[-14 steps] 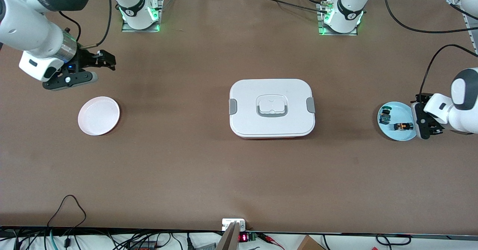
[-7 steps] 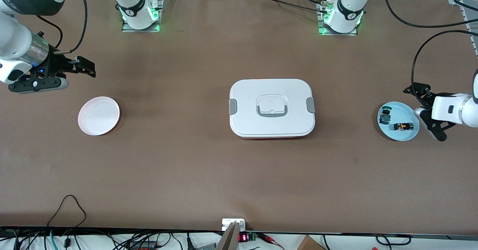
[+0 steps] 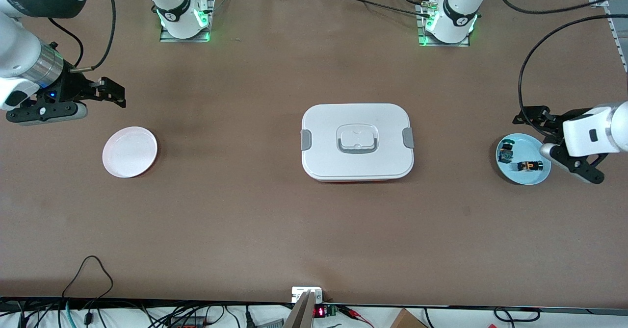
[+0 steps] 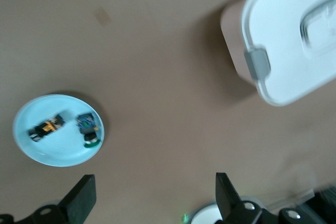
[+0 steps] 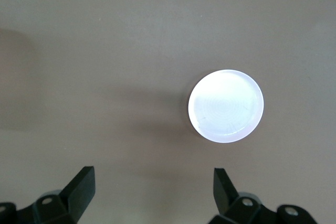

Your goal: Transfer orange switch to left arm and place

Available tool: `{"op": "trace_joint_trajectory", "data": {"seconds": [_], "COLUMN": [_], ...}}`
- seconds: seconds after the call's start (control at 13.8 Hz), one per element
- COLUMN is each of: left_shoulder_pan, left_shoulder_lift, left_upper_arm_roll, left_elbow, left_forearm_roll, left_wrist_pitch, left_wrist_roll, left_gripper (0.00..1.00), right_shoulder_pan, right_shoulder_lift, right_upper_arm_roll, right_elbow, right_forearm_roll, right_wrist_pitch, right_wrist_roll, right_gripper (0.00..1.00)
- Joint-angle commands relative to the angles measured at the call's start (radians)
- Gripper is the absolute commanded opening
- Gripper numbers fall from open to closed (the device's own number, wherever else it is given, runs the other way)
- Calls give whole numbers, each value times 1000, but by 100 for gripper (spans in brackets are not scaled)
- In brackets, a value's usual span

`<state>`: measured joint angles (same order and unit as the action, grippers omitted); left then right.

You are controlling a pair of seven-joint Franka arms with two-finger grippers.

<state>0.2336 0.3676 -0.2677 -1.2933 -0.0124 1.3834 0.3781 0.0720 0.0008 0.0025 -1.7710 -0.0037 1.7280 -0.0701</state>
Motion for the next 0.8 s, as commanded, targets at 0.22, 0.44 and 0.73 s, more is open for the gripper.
{"op": "trace_joint_trajectory", "data": {"seconds": [0.22, 0.44, 0.73], "left_shoulder_pan": [-137, -175, -214], "left_shoulder_lift": [-304, -415, -437], "left_upper_arm_roll": [166, 169, 189], "left_elbow": [-309, -414, -423], "left_forearm_roll": [-31, -20, -15], "left_wrist_pitch": [196, 293, 273], "left_wrist_roll": [-345, -427, -429], "left_gripper": [100, 100, 100], "right_shoulder_pan": [-6, -4, -9], "right_shoulder_lift": [16, 25, 33], "right_upper_arm_roll": [8, 7, 5], "right_elbow": [42, 68, 74], "right_forearm_roll": [8, 1, -2], "right_wrist_pitch": [-7, -15, -5], "right_wrist_roll": [50, 50, 62], "right_gripper": [100, 100, 100]}}
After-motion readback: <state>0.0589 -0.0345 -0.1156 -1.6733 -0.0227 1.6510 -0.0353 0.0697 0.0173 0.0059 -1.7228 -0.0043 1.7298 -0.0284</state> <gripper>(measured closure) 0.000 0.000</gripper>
